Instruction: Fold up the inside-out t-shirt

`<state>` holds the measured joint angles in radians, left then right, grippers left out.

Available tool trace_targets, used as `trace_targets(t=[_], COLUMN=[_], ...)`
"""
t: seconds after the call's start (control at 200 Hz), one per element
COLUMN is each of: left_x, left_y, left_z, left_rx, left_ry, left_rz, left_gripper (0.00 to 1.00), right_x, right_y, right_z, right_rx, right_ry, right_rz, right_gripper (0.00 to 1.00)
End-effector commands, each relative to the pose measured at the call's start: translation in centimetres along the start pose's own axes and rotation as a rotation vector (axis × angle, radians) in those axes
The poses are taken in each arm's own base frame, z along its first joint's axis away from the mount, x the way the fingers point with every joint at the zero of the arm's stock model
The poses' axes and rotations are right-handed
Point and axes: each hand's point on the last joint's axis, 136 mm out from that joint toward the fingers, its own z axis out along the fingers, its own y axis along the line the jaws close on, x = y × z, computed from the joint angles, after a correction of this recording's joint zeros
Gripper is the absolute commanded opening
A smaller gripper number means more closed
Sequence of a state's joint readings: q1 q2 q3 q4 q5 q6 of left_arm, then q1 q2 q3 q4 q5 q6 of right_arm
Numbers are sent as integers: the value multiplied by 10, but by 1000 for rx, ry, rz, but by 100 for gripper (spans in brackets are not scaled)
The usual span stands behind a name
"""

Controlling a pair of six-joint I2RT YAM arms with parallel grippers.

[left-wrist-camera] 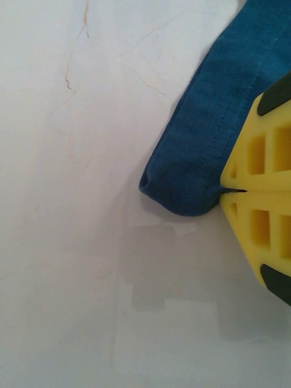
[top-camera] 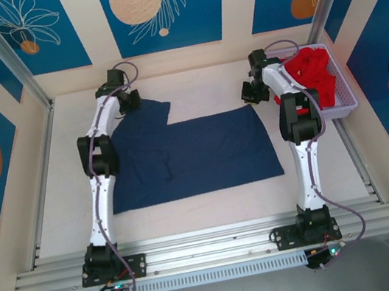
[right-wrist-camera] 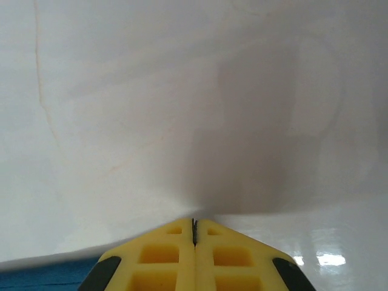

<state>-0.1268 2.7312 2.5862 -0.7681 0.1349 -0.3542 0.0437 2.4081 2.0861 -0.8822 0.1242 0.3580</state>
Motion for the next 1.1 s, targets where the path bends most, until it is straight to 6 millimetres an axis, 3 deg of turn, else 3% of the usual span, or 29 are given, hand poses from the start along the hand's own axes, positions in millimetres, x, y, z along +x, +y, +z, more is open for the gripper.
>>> trace_targets(t=[0.0, 0.38, 0.56, 0.825, 1.095], left_x=[-27, -14, 11, 60, 76], left_y=[-12, -32, -32, -26, -25], left_z=[-49, -126, -159, -191, -238], left_rx=[37, 101, 122, 151, 152], left_ry=[-72, -120, -145, -150, -223], left_rz=[44, 76, 73, 43, 61], left_gripper=[0, 0, 0, 0, 0], right_x=[-10, 9, 22, 55, 80], right_y=[13, 12, 5, -9, -30], right_z=[-40, -68, -83, -89, -94], right_rx=[-31, -48, -49, -31, 9], right_ry=[-82, -144, -166, -124, -86], right_rz=[-65, -149, -152, -111, -58], right_gripper=[3, 3, 3, 3, 3])
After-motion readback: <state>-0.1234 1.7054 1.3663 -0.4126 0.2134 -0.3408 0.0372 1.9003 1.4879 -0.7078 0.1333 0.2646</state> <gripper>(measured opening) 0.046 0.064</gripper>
